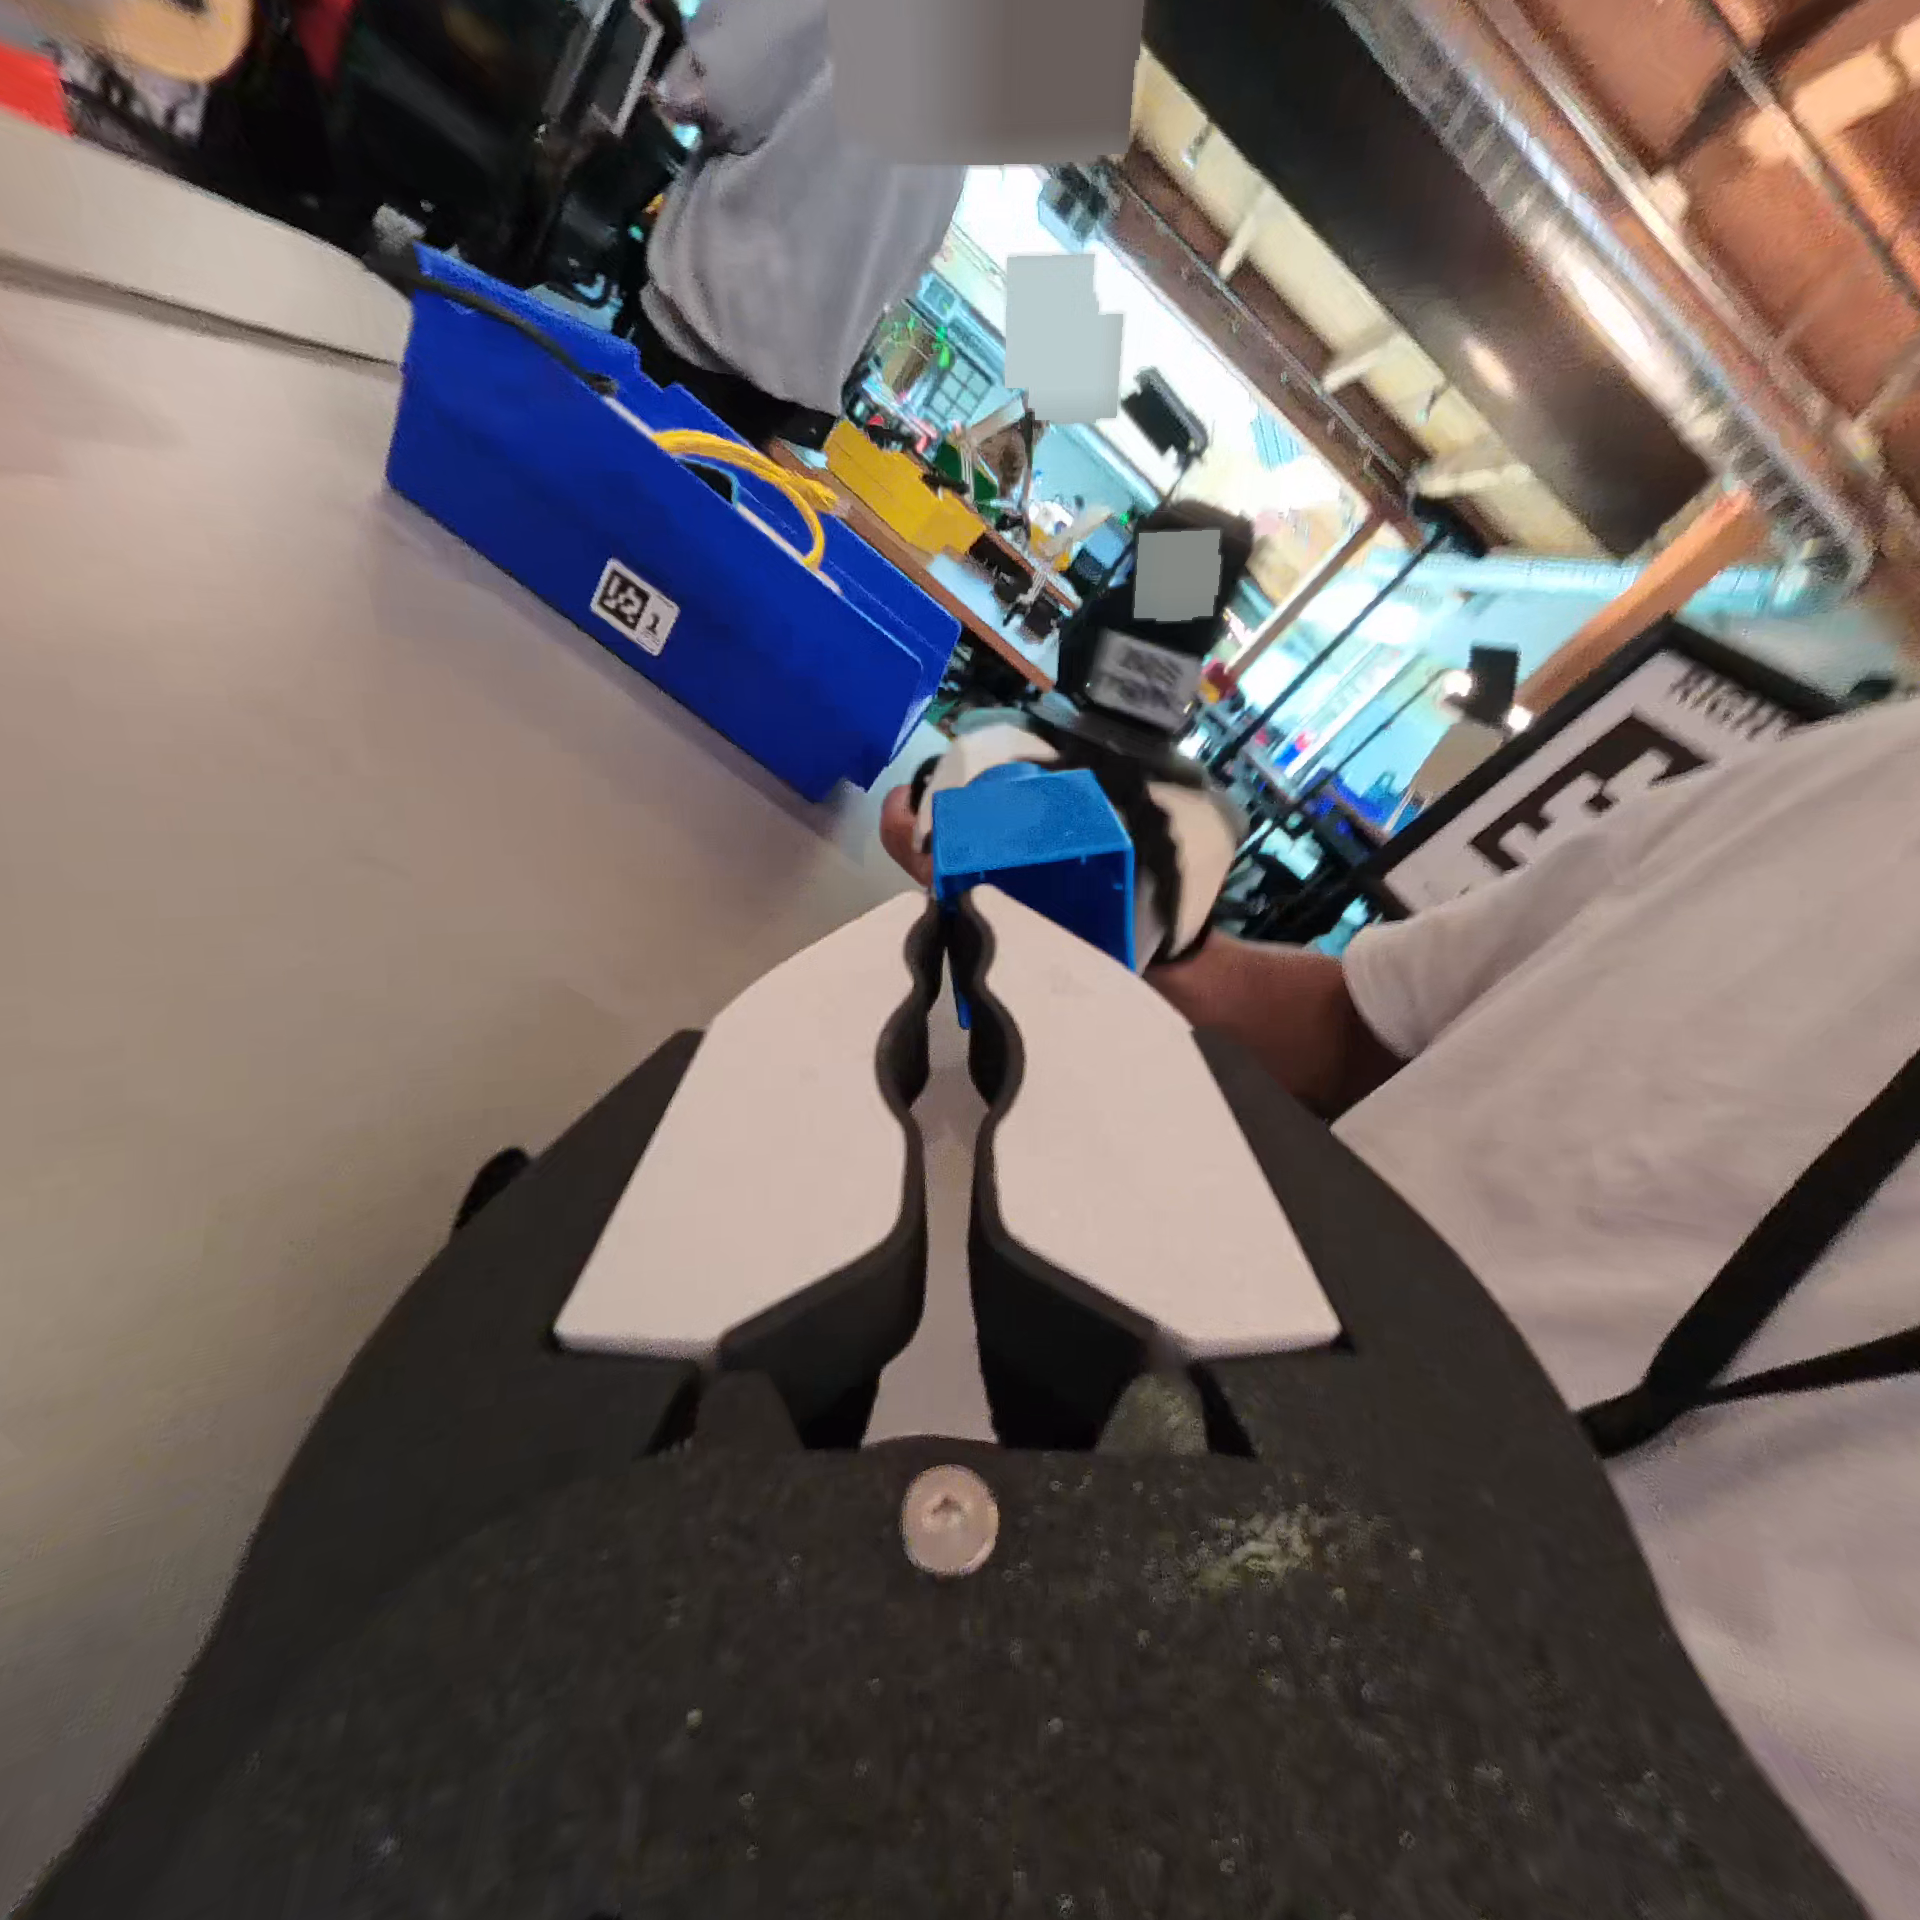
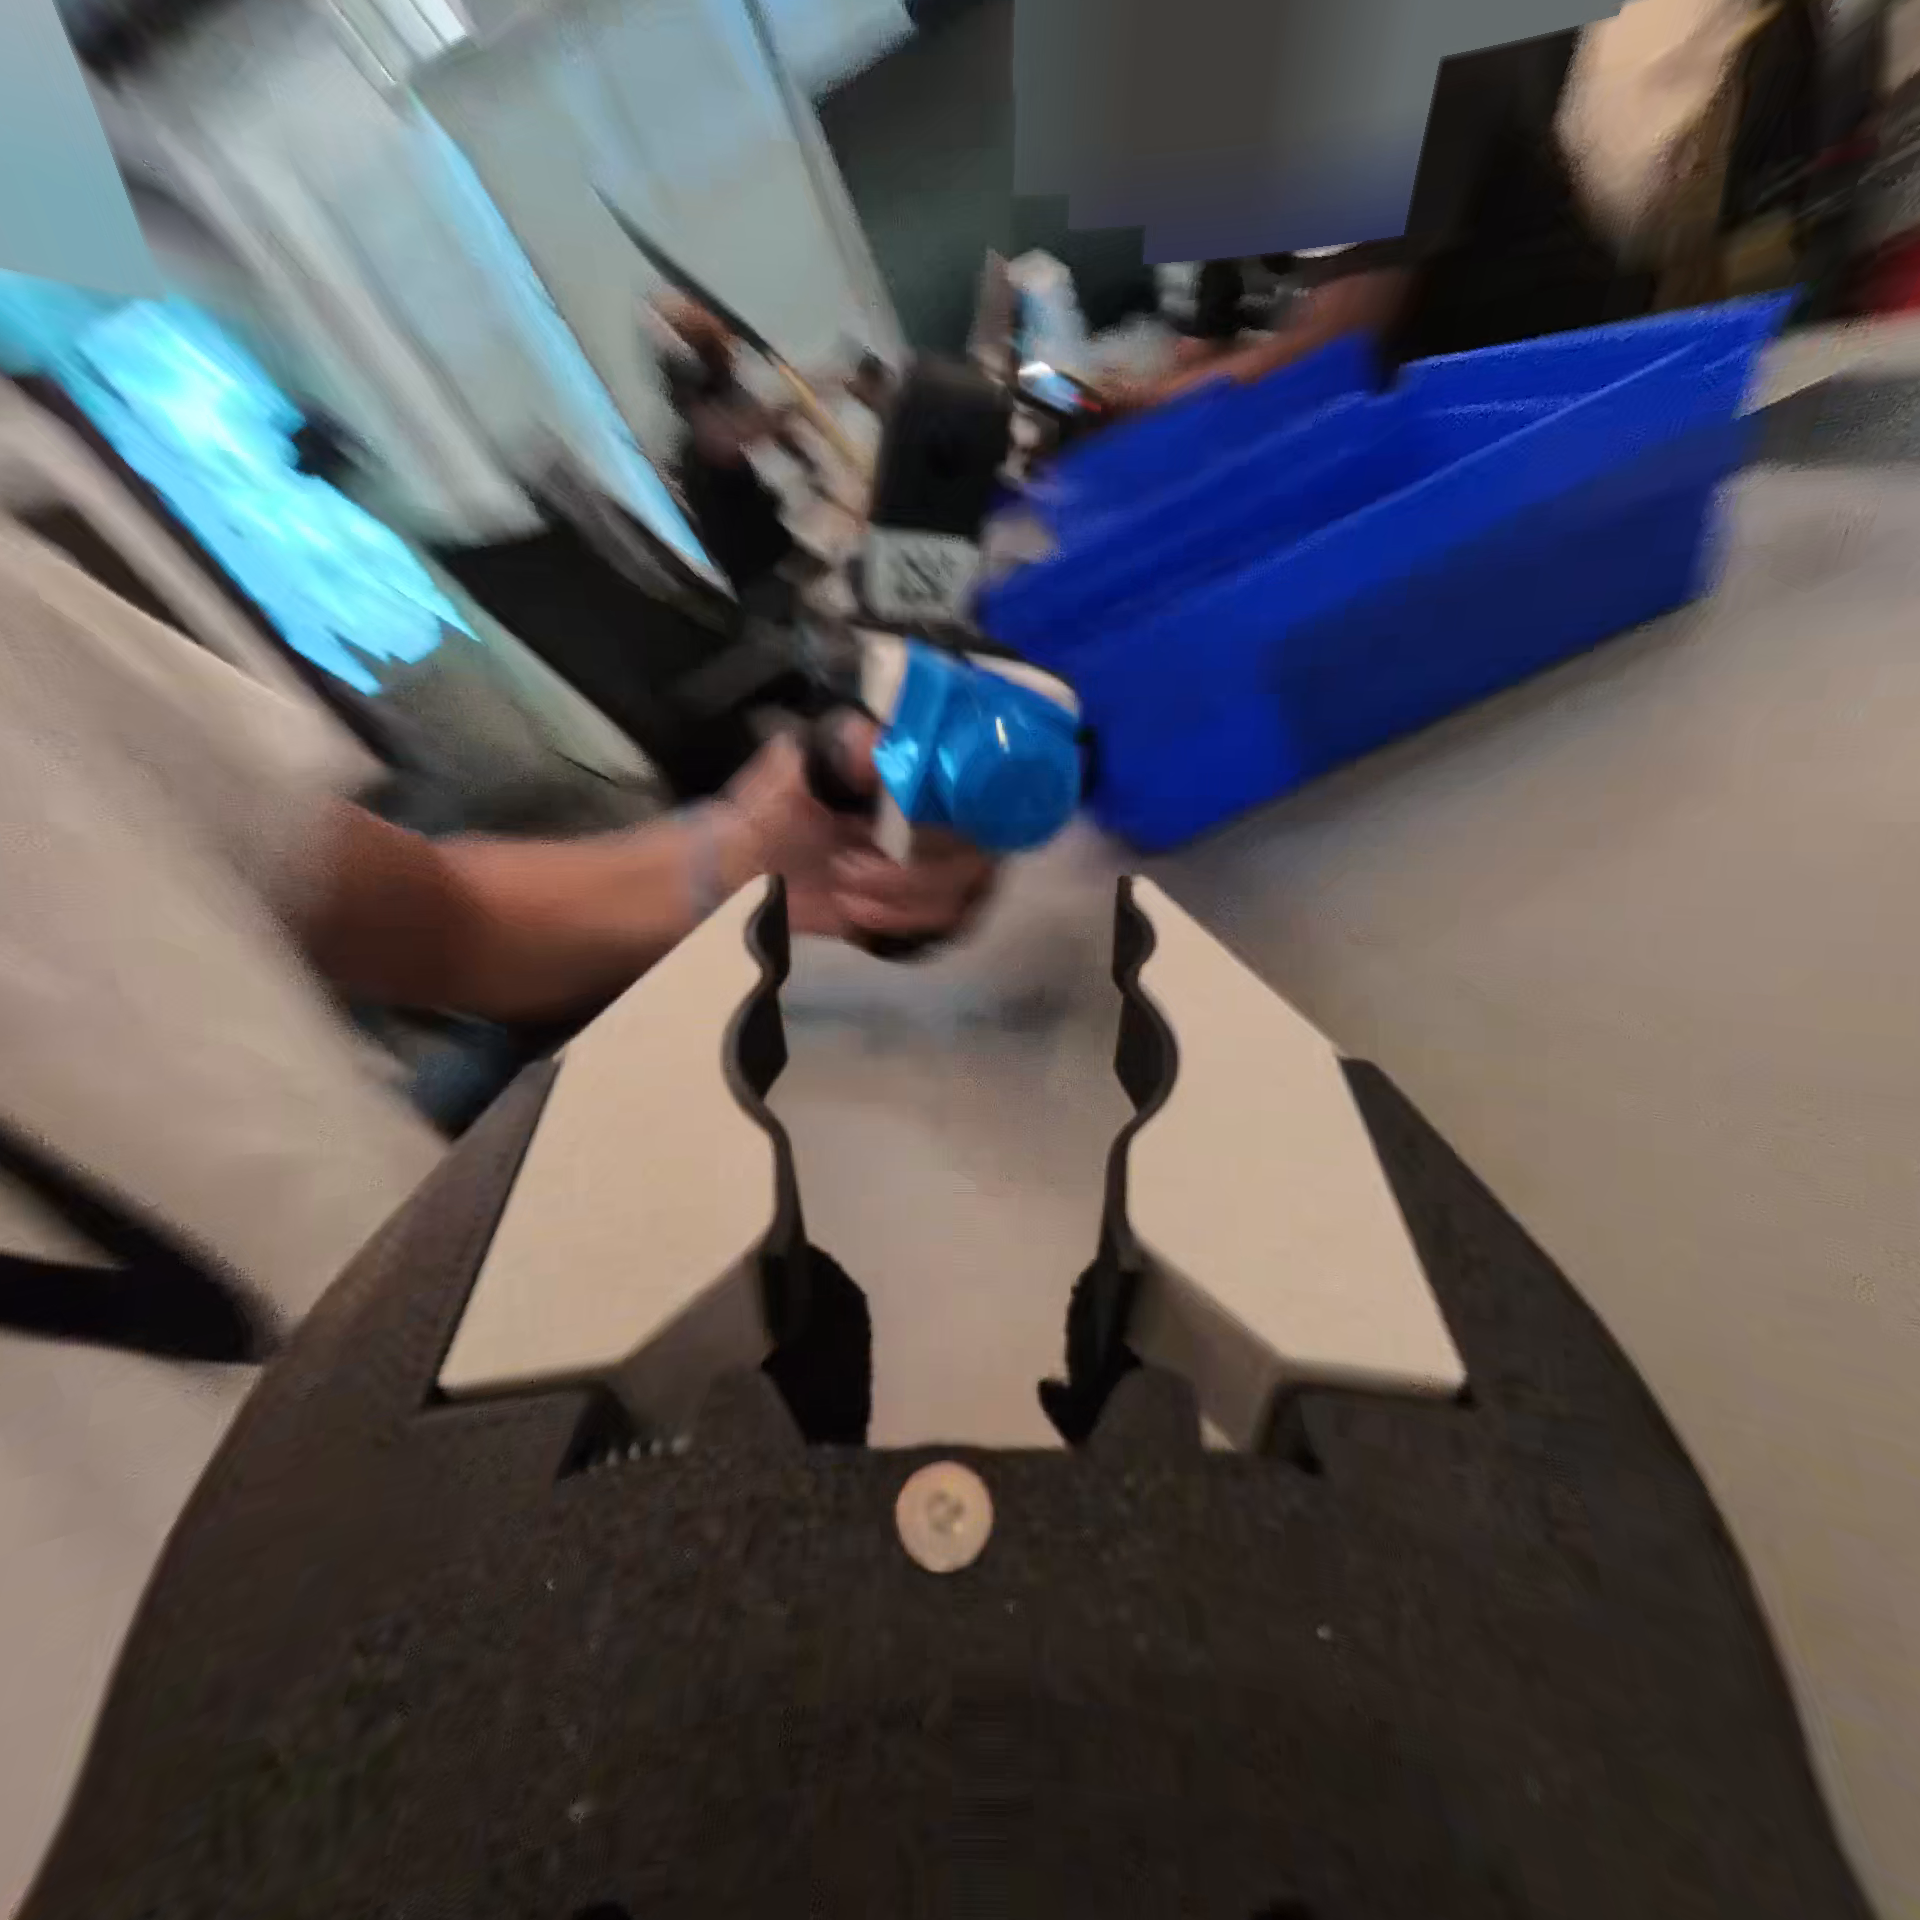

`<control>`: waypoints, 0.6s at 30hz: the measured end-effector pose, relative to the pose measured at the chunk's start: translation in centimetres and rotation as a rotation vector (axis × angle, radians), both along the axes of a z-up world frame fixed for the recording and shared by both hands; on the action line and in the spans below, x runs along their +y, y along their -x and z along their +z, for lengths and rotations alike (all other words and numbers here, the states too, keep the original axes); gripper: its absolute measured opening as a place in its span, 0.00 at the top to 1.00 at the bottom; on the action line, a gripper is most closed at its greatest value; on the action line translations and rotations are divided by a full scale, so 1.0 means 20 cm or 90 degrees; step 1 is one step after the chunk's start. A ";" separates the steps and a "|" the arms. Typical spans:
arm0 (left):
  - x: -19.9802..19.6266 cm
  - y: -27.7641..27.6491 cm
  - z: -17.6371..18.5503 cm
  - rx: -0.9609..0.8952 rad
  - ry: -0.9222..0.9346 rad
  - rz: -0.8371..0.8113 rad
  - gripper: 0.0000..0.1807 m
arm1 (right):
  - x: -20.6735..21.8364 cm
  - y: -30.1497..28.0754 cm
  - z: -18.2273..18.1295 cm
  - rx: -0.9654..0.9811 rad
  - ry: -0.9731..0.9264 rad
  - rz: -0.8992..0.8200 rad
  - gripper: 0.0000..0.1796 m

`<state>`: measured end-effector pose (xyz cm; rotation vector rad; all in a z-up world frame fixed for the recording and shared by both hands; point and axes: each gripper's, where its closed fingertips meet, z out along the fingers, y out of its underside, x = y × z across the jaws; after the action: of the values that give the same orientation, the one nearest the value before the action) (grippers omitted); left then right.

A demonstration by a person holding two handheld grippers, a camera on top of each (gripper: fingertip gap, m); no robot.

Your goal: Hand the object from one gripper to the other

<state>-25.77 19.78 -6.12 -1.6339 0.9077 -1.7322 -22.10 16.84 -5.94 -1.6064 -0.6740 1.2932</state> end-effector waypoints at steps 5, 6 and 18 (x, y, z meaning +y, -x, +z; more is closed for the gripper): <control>-0.12 -0.09 0.00 0.009 -0.075 -0.040 1.00 | -0.01 -0.02 0.01 0.169 0.171 0.120 0.69; -0.13 -0.10 0.00 0.012 -0.075 -0.045 1.00 | -0.02 0.00 -0.01 0.143 0.155 0.121 0.71; -0.07 -0.13 -0.11 0.081 -0.097 0.006 0.84 | 0.02 -0.01 -0.06 0.063 0.115 0.064 0.82</control>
<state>-23.25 18.43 -8.23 -1.6591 1.0626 -1.5270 -21.98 17.23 -7.14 -1.6577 -0.5973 1.5339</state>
